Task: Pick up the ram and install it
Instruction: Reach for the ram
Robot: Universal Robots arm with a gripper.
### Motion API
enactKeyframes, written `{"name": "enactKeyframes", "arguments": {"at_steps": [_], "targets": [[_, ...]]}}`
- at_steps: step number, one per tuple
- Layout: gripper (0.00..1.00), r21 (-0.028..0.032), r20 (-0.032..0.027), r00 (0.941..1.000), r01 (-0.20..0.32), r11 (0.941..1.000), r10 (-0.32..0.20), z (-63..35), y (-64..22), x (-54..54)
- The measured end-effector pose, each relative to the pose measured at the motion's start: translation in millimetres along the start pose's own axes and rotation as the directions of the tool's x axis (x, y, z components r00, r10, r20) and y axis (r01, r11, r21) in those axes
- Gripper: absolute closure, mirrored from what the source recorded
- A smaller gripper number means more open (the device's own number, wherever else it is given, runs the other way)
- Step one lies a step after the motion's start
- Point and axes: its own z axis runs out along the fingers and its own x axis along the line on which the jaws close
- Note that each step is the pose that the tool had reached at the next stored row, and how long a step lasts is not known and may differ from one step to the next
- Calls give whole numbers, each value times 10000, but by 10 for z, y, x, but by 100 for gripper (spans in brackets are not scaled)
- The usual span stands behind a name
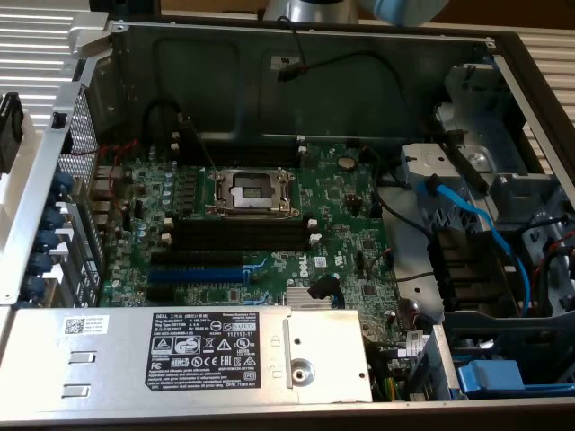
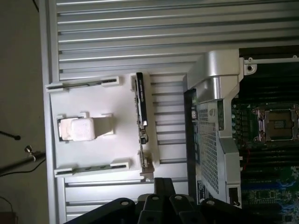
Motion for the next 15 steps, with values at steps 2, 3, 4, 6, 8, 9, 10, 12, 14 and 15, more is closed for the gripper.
{"name": "enactKeyframes", "arguments": {"at_steps": [2, 3, 4, 6, 8, 9, 10, 12, 14, 15], "targets": [[90, 1, -4, 10000, 0, 10000, 0, 1, -7, 90], [90, 0, -4, 10000, 1, 10000, -1, 1, -11, 137], [90, 0, -4, 10000, 2, 10000, -2, 1, -15, 183], [90, 0, -4, 10000, 0, 10000, 0, 2, -21, 274], [90, 0, -4, 10000, 0, 10000, 0, 3, -28, 363], [90, 0, -5, 10000, 0, 10000, 0, 3, -31, 410], [90, 0, -4, 10000, 1, 10000, -1, 4, -34, 454], [90, 1, -5, 10000, 2, 10000, -2, 4, -41, 546], [90, 0, -4, 10000, 1, 10000, -1, 5, -47, 634], [90, 1, -5, 10000, 1, 10000, -1, 5, -50, 681]]}}
